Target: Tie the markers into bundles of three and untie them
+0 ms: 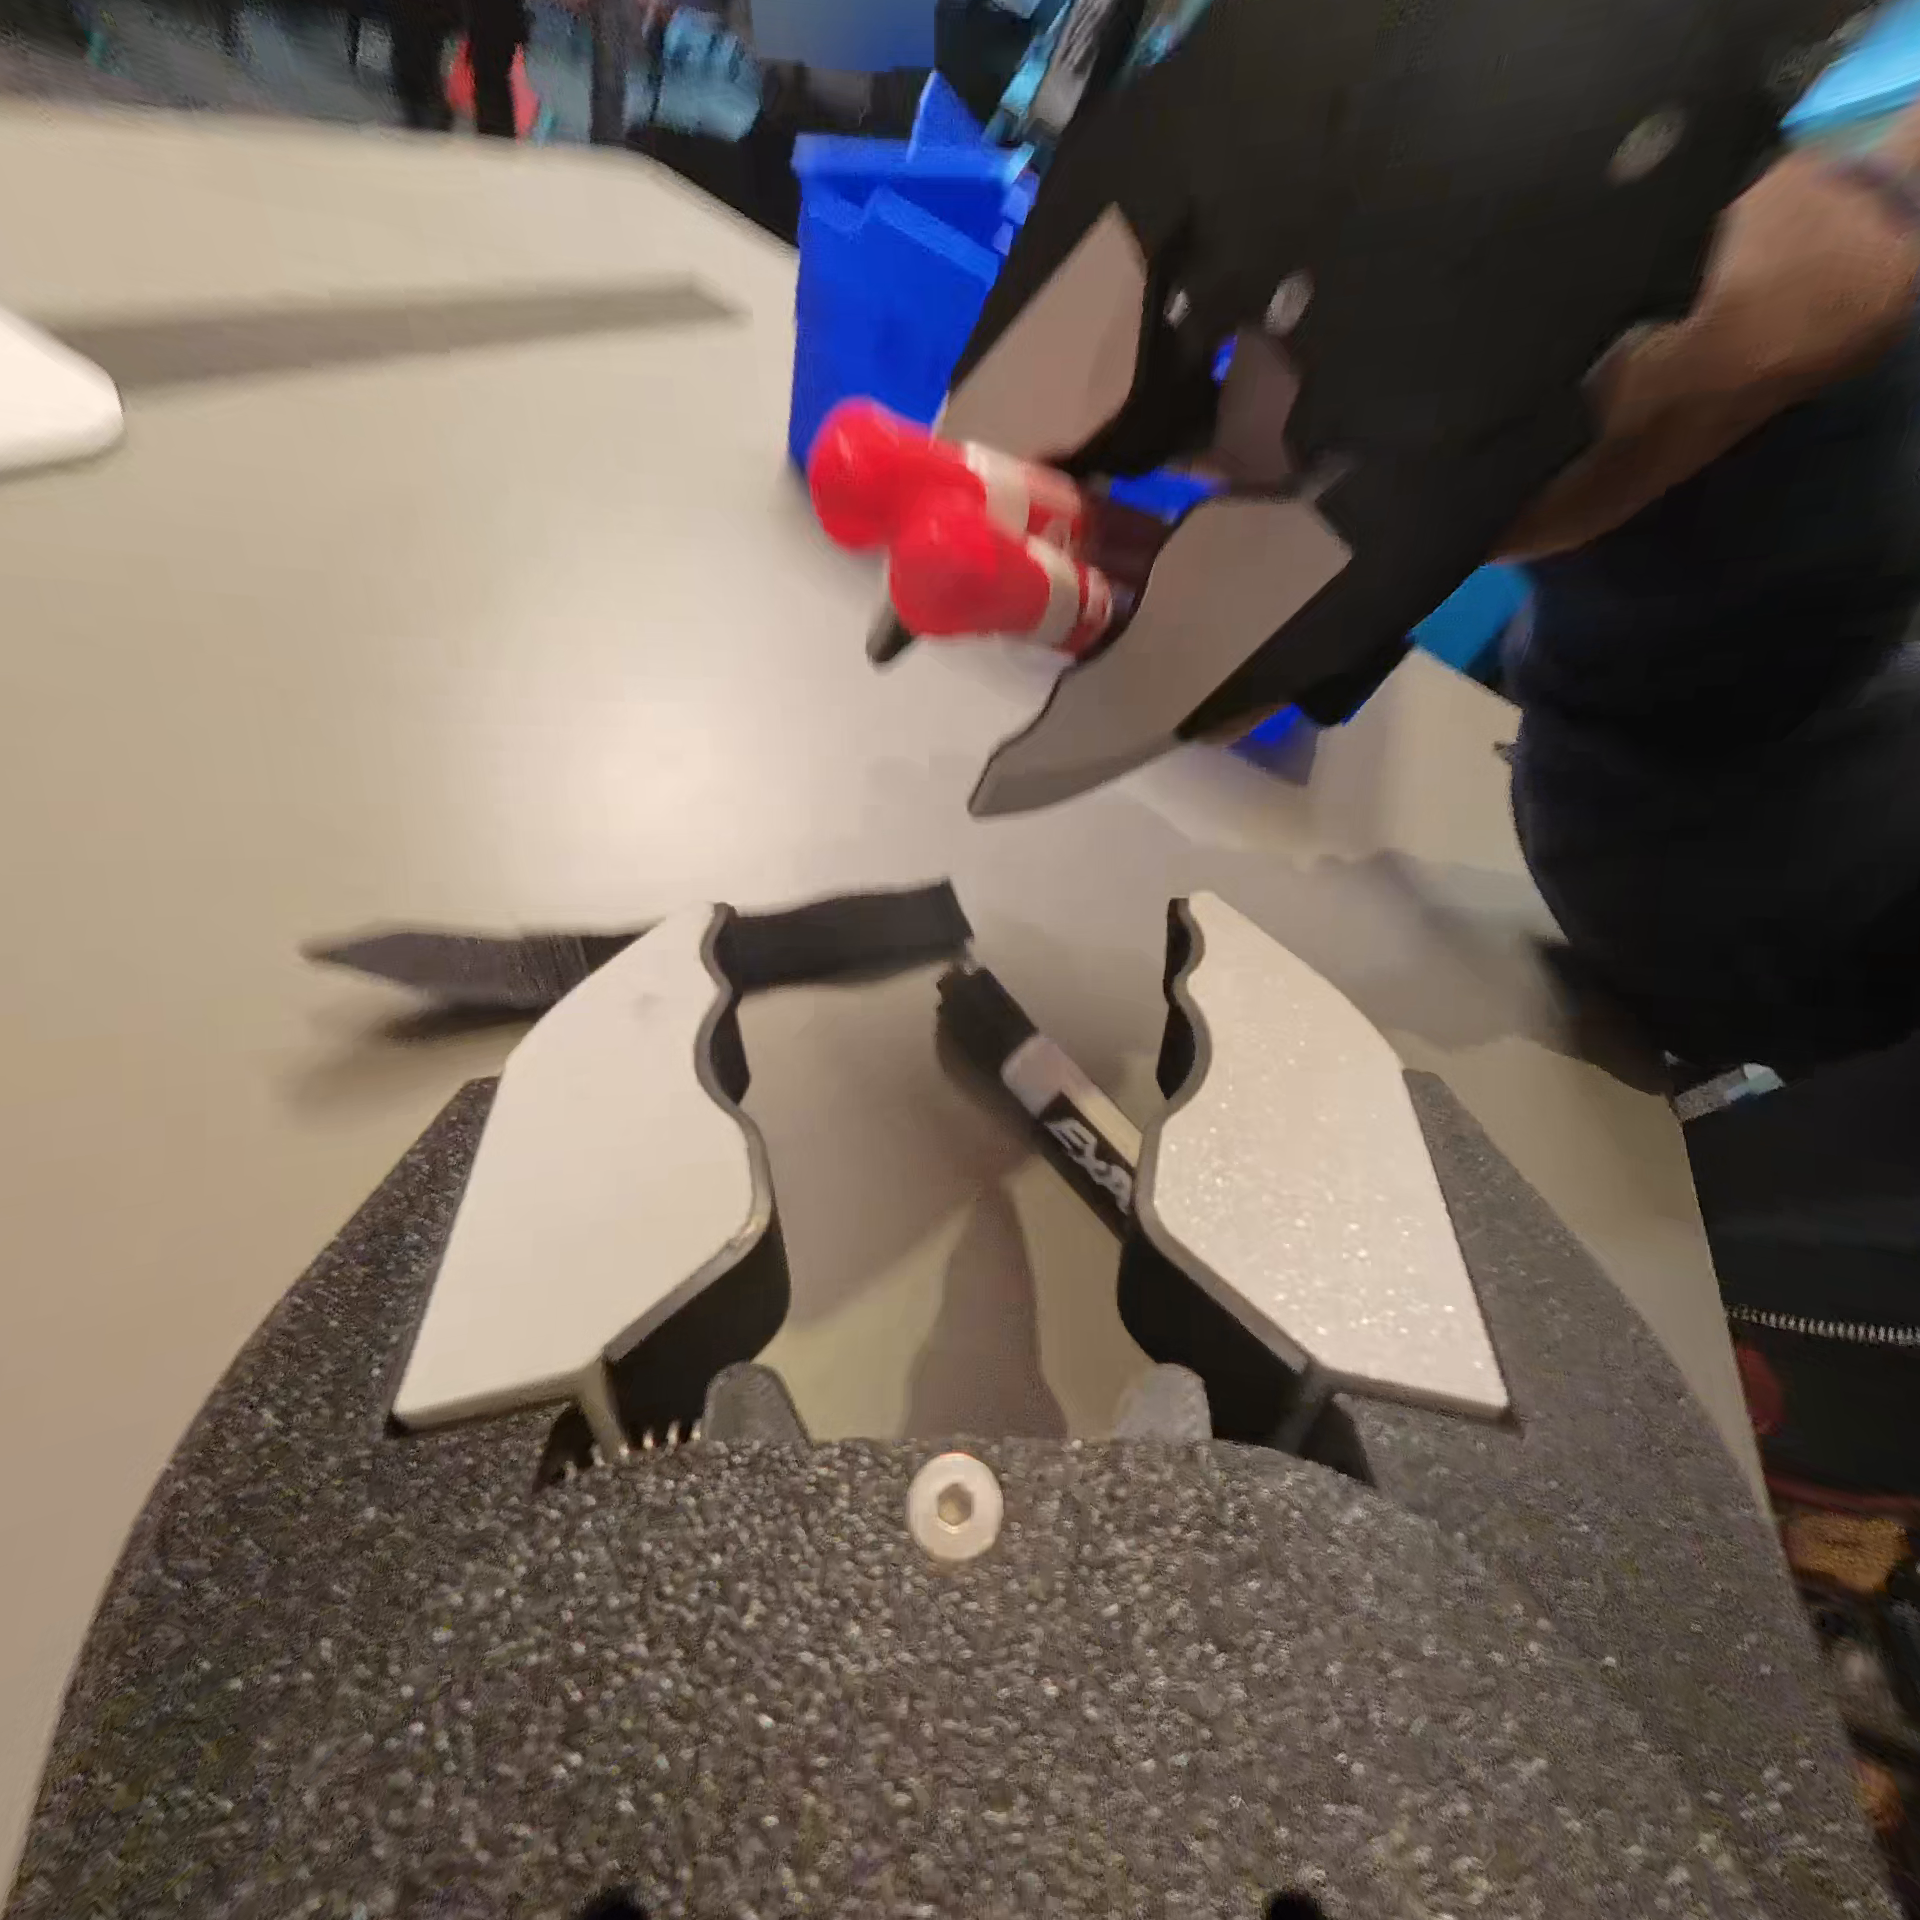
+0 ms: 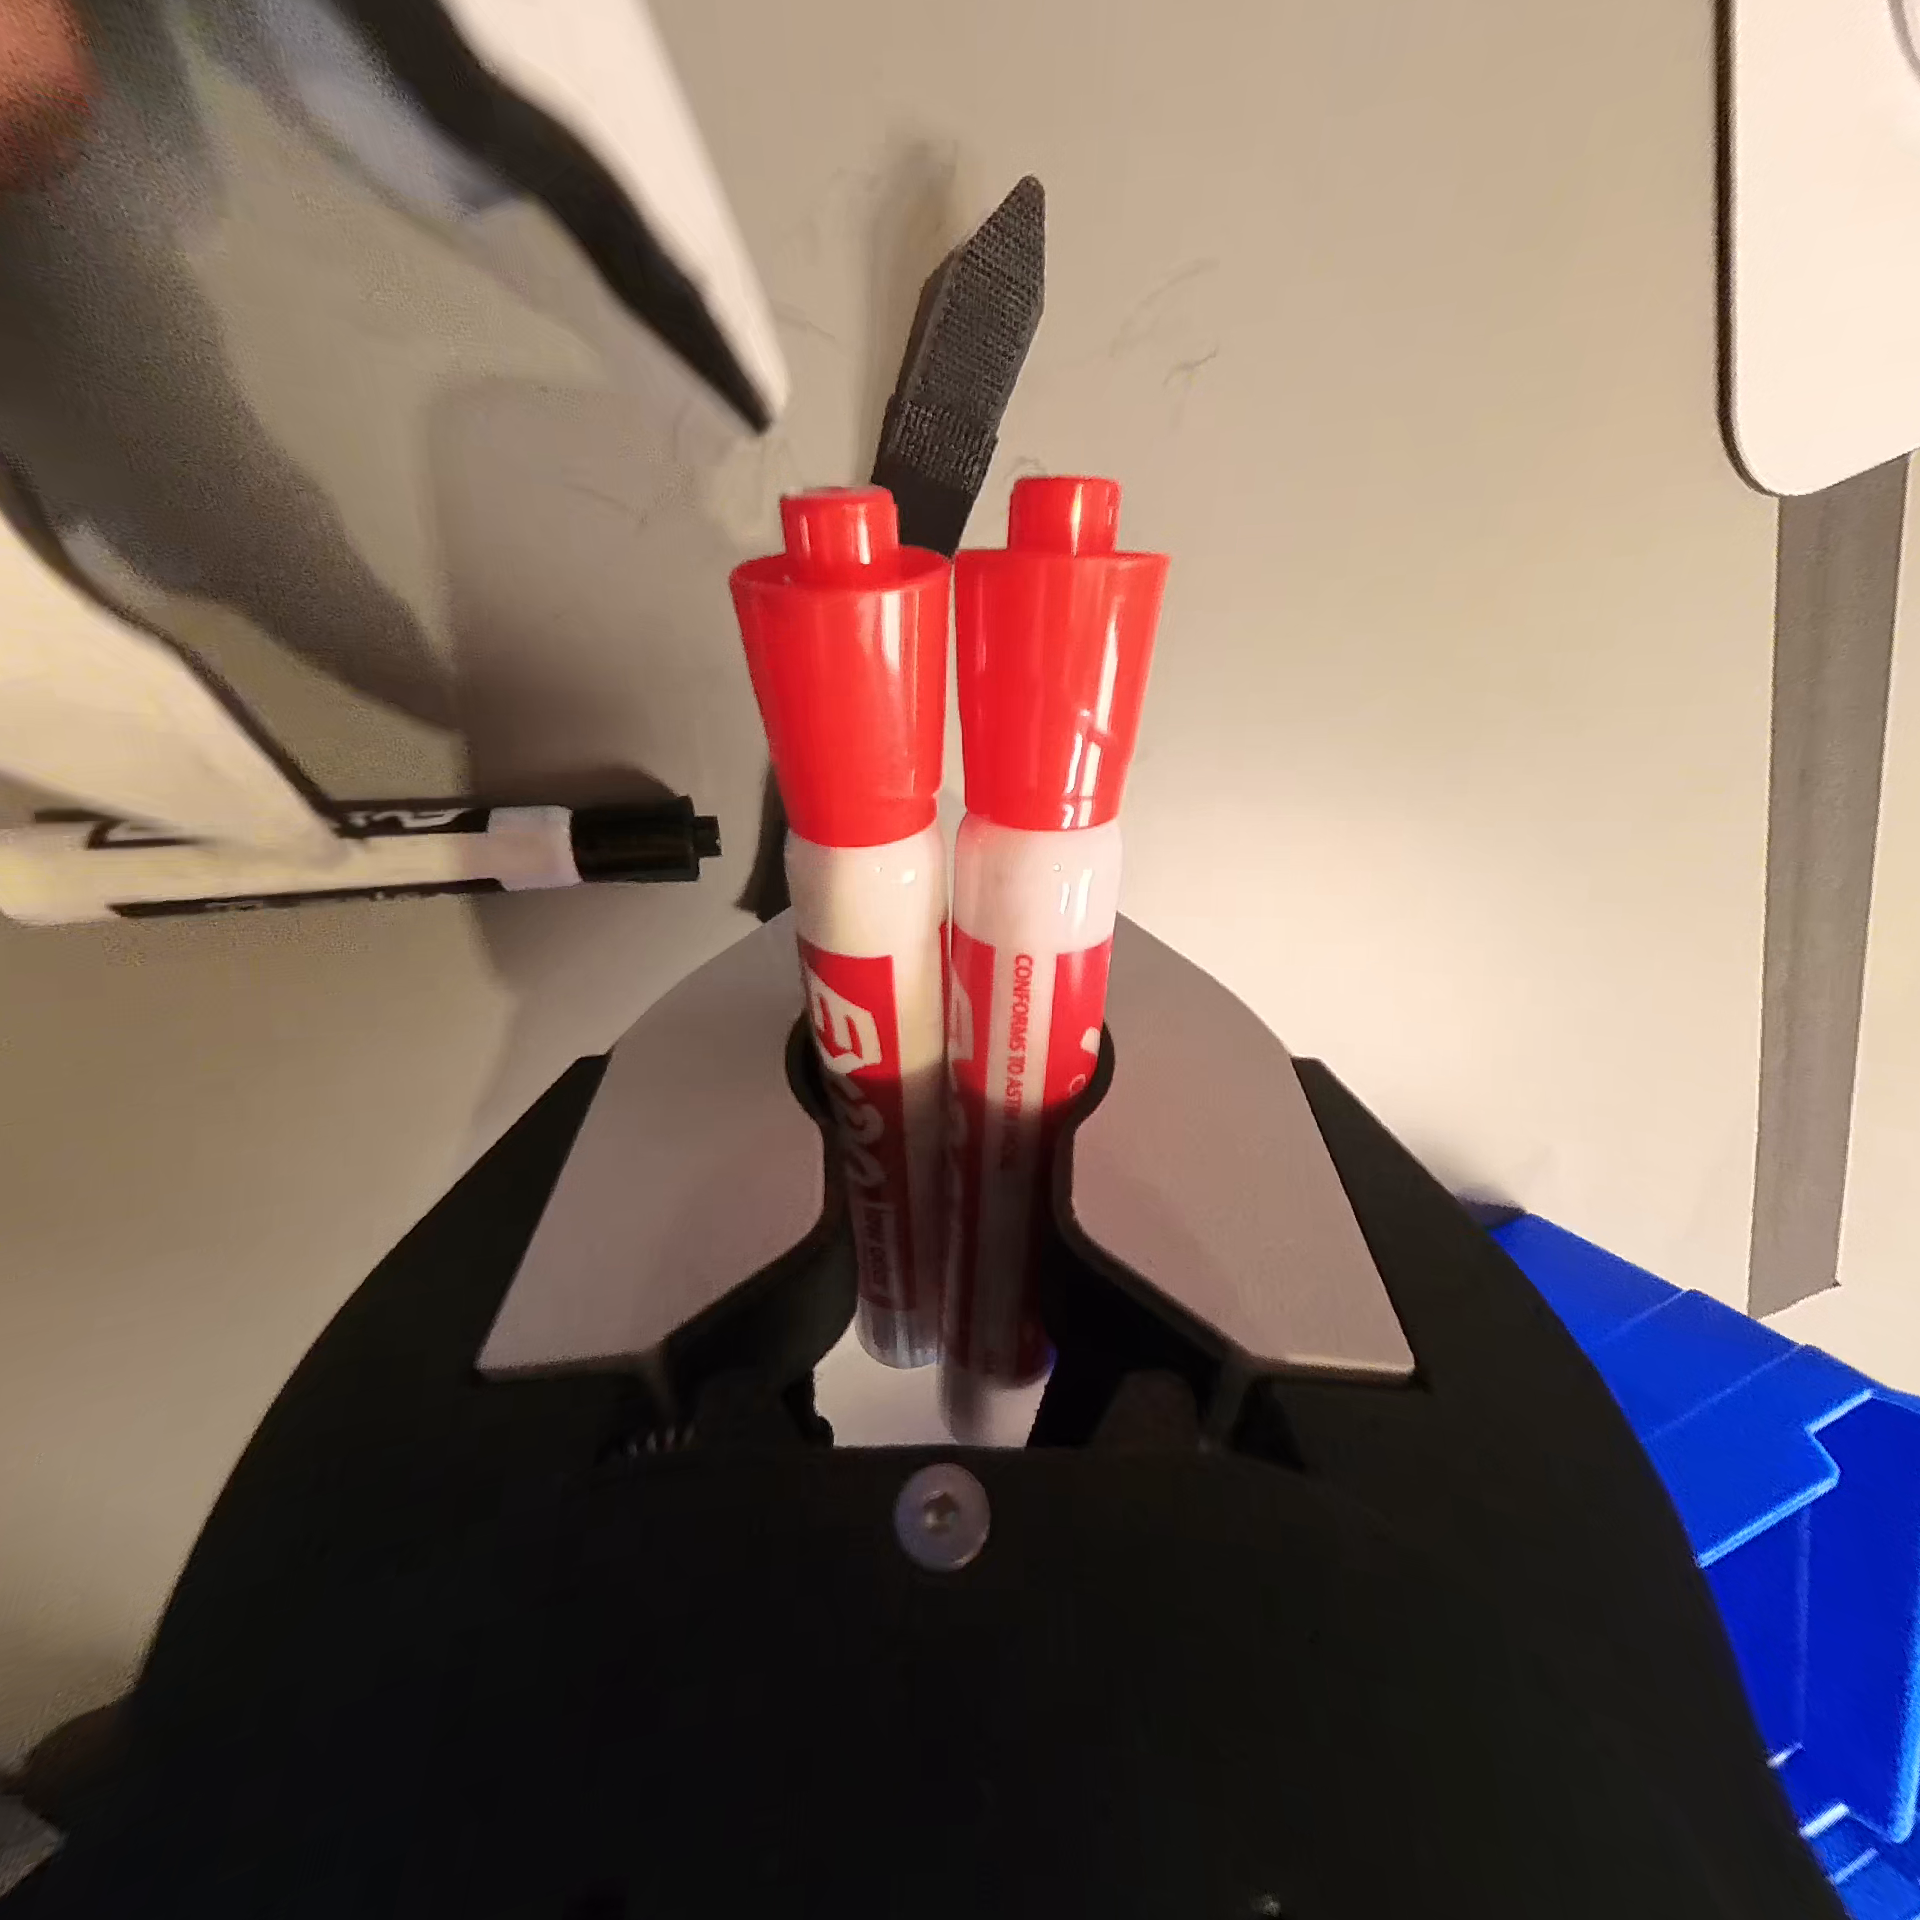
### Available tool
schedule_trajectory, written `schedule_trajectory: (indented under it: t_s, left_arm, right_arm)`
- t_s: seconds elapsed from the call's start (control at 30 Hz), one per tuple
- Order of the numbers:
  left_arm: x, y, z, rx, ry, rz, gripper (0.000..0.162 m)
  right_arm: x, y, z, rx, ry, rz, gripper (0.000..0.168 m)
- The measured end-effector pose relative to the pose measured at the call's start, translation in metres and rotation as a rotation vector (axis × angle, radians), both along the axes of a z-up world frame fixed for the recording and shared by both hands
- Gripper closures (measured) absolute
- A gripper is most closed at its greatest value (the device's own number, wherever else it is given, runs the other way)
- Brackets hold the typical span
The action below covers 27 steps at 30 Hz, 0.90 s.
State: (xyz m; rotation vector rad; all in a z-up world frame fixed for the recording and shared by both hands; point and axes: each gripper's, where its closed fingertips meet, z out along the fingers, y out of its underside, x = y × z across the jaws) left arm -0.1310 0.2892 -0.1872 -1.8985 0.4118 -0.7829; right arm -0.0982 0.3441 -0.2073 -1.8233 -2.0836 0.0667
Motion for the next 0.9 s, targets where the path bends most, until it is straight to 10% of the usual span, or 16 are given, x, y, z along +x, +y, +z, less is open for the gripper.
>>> schedule_trajectory:
  t_s: [0.2,0.9]
  left_arm:
    - [-0.019,0.009,0.036,0.293,-0.066,-0.375,0.123]
    - [0.041,-0.031,-0.038,0.431,0.559,-1.189,0.115]
  right_arm:
    - [0.009,-0.006,-0.001,-0.046,-0.032,0.036,0.128]
    - [0.019,-0.005,0.007,-0.108,-0.007,0.04,0.128]
